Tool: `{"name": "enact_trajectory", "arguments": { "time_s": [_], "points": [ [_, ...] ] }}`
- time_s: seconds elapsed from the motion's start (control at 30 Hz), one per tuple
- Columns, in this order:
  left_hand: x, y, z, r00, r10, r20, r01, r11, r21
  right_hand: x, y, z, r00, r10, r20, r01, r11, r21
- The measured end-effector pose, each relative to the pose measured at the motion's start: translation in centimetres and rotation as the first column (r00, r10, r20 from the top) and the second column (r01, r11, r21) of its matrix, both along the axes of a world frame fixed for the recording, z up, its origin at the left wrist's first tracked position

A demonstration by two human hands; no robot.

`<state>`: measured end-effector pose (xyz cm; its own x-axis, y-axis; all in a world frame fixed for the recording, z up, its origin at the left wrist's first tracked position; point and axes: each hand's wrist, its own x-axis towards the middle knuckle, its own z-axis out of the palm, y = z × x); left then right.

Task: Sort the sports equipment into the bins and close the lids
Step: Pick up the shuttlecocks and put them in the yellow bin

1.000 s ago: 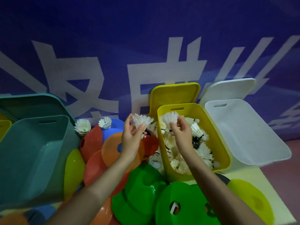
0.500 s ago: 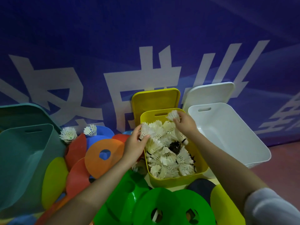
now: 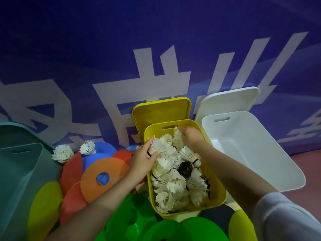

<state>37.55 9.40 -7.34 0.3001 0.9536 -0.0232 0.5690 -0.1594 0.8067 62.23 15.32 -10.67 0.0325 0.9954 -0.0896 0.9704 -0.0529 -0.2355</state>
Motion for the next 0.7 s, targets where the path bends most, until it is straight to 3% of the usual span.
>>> {"name": "enact_trajectory", "arguments": {
  "time_s": [0.13, 0.27, 0.37, 0.43, 0.5, 0.63, 0.7],
  "points": [
    [0.3, -0.1, -0.3, 1.0, -0.02, -0.01, 0.019, 1.0, -0.014, 0.4, 0.2, 0.4, 0.994, 0.018, -0.109, -0.033, 0.99, -0.14],
    [-0.3, -1.9, 1.2, 0.993, -0.1, 0.069, 0.1, 0.995, 0.002, -0.1, -2.1, 1.7, 0.938, -0.099, -0.331, 0.152, 0.979, 0.138],
    [-1.3, -4.3, 2.1, 0.974, -0.168, -0.154, 0.178, 0.983, 0.054, -0.8, -5.1, 2.6, 0.873, -0.135, -0.468, 0.256, 0.945, 0.205],
    [-1.6, -6.1, 2.2, 0.903, -0.174, -0.393, 0.233, 0.966, 0.108, -1.4, -7.4, 2.6, 0.865, -0.117, -0.488, 0.25, 0.944, 0.217],
    [-1.6, -7.8, 1.9, 0.838, -0.143, -0.527, 0.25, 0.959, 0.137, -2.0, -10.1, 2.5, 0.882, -0.076, -0.465, 0.201, 0.953, 0.225],
    [-1.3, -9.5, 0.7, 0.778, -0.116, -0.618, 0.275, 0.947, 0.169, -3.2, -14.8, 2.6, 0.902, -0.041, -0.429, 0.145, 0.966, 0.213],
    [-1.2, -9.8, 0.4, 0.806, -0.112, -0.581, 0.257, 0.951, 0.174, -3.7, -16.4, 2.2, 0.92, -0.027, -0.391, 0.104, 0.979, 0.177]
  ]
}}
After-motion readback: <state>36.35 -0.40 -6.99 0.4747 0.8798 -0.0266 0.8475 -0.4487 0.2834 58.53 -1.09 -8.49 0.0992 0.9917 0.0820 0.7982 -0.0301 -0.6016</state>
